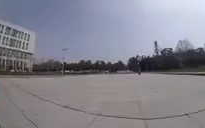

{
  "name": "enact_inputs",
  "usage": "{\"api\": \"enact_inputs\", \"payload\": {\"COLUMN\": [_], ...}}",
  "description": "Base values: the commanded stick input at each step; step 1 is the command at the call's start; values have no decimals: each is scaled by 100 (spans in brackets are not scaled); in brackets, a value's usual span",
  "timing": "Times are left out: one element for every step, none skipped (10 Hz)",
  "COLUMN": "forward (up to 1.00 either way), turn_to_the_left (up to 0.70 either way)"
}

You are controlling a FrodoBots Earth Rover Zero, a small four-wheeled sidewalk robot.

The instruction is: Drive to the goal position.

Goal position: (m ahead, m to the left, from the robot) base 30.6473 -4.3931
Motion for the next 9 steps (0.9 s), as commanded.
{"api": "enact_inputs", "payload": {"forward": [100,100,100,100,100,100,100,100,100], "turn_to_the_left": [0,0,0,0,0,0,0,0,0]}}
